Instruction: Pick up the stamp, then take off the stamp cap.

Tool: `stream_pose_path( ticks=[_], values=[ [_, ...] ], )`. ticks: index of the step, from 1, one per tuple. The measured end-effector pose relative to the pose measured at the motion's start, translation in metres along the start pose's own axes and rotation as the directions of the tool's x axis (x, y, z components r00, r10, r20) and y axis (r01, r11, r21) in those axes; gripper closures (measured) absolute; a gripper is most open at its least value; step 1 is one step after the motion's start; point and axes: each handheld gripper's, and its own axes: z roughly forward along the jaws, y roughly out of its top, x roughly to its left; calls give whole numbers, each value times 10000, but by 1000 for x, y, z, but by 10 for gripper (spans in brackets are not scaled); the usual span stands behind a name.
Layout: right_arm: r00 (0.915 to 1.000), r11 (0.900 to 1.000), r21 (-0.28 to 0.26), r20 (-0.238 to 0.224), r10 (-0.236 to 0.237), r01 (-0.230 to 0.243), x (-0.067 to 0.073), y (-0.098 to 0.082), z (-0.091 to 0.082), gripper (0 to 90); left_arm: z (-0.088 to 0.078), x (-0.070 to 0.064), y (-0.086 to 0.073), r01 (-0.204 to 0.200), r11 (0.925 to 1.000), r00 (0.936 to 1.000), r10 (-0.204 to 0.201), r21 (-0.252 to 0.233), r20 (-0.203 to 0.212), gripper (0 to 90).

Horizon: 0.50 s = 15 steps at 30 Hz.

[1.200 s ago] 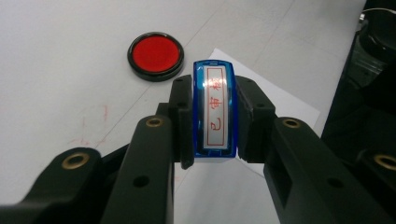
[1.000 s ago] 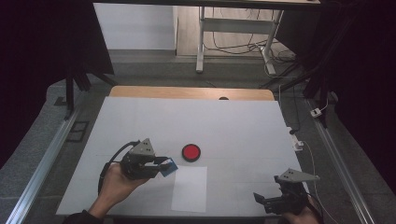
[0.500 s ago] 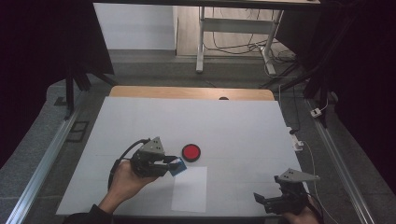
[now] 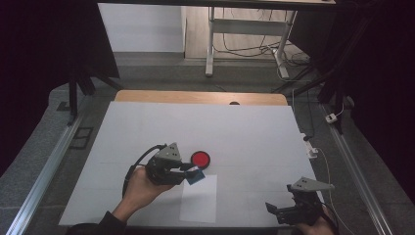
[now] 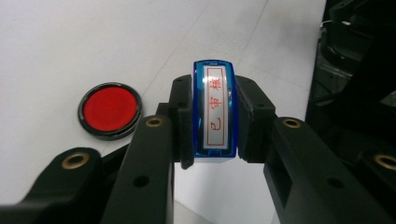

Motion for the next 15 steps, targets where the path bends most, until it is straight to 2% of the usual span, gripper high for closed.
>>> stream_pose_path(
  ticks=[11, 15],
  values=[
    [9999, 9999, -116, -51, -90, 90, 1, 0, -1, 4, 1, 0, -4, -78, 9998, 10000, 79, -162, 59, 711],
    [9989, 9987, -323, -254, -394, 386, 3, 0, -4, 2, 2, 2, -7, -131, 9999, 9998, 133, -101, 160, 710]
  ],
)
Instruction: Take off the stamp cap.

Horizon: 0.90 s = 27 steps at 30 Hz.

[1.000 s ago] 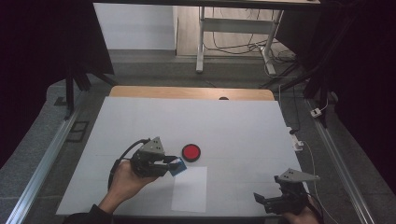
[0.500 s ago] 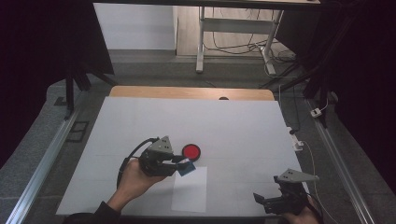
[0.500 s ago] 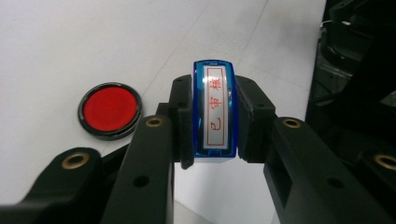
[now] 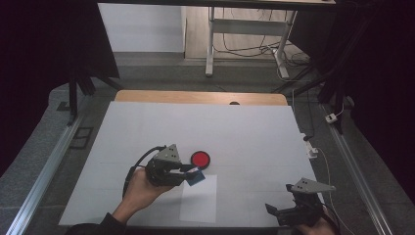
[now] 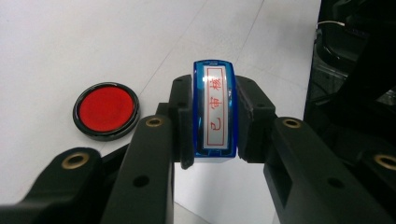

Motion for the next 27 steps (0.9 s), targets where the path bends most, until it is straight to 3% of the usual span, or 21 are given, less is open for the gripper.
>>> stream_pose_path(
  ticks=[4, 16, 23, 27],
  values=[
    [9997, 9990, -417, -196, -140, 132, 4, 3, -2, 2, 1, 0, -3, 24, 10000, 10000, -24, 3, 21, 710],
    [9935, 9969, -495, -930, -656, 611, 18, 10, 7, 3, 2, 0, -7, 29, 9999, 9996, -25, -136, 289, 709],
    [9876, 9945, -643, -1284, -901, 824, 24, 16, 14, 3, -3, -4, -6, -45, 9996, 9994, 54, -278, 346, 710],
    [9798, 9918, -896, -1704, -1051, 908, 33, 21, 22, 3, -6, -4, -5, -69, 9991, 9990, 88, -426, 444, 710]
  ],
)
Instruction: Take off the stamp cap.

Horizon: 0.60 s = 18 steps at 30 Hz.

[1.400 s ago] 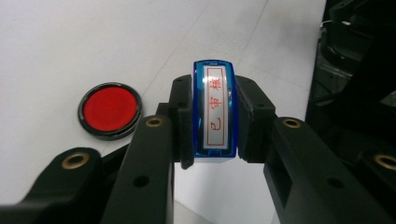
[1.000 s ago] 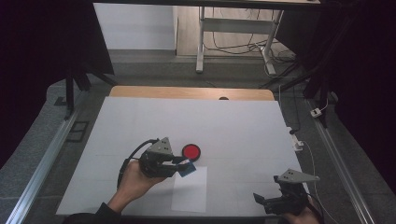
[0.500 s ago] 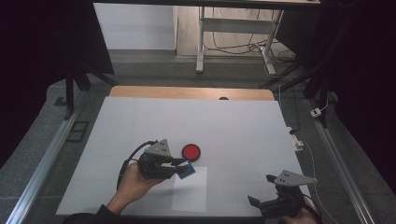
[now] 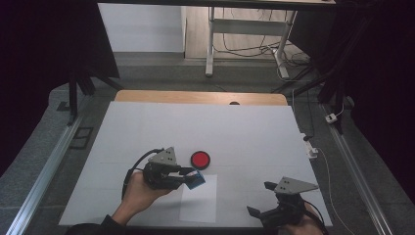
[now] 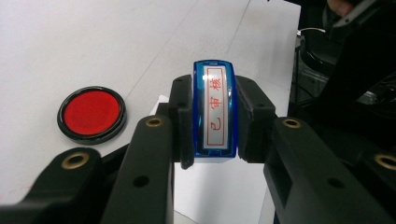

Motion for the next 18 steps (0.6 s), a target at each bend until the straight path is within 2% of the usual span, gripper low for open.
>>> stream_pose_path(
  ticks=[3, 5, 7, 14, 18],
  values=[
    [9996, 9997, 12, -131, -231, 231, 2, 2, 4, 3, 0, 0, 0, 39, 10000, 10000, -39, -29, 51, 710],
    [9980, 9984, -3, -284, -561, 561, 5, 5, 10, 3, 0, 1, 0, 40, 10000, 9998, -38, -85, 180, 710],
    [9973, 9985, -27, -472, -555, 554, 6, 6, 14, 3, 0, 1, 0, 42, 10000, 9997, -40, -83, 230, 709],
    [9954, 9973, -88, -629, -728, 724, 9, 11, 24, 3, -1, 1, 1, -66, 9999, 9993, 70, -101, 365, 710],
    [9922, 9980, -108, -1077, -634, 626, 10, 17, 34, 3, -3, 1, 2, -180, 9997, 9989, 187, -191, 419, 710]
  ],
)
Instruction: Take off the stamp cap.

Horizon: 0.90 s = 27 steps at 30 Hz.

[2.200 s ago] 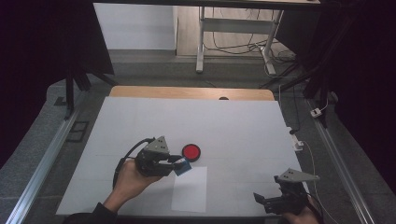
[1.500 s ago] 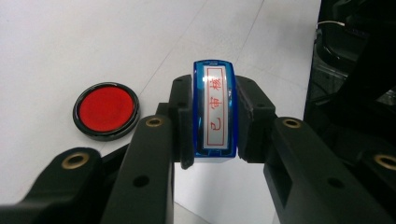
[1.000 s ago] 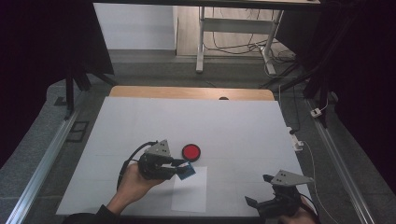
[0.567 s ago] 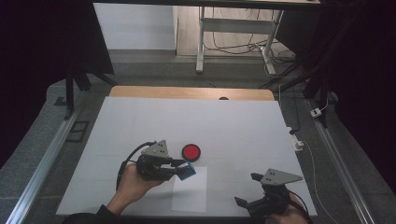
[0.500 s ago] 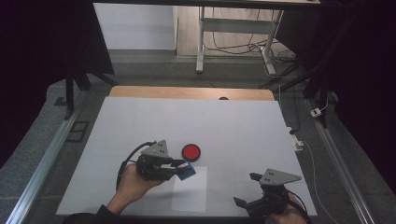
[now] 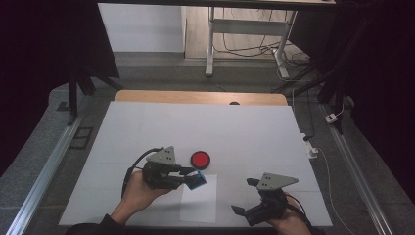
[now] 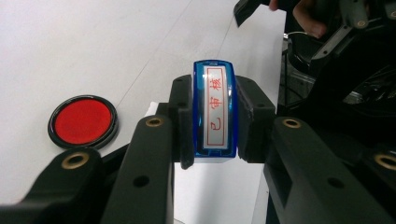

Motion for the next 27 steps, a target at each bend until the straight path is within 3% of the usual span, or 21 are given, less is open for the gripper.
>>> stream_pose_path(
  ticks=[10, 21, 27],
  values=[
    [9990, 9988, 283, -219, -393, 399, 3, 8, 16, 3, -3, 0, 0, -166, 9997, 9998, 169, -174, 139, 710],
    [9901, 9953, 360, -1113, -856, 901, 5, 20, 44, 3, -3, -2, 0, -437, 9983, 9982, 452, -392, 396, 710],
    [9792, 9935, 260, -1738, -1051, 1112, 4, 27, 56, 3, -3, -2, 0, -594, 9971, 9964, 622, -485, 584, 710]
  ],
)
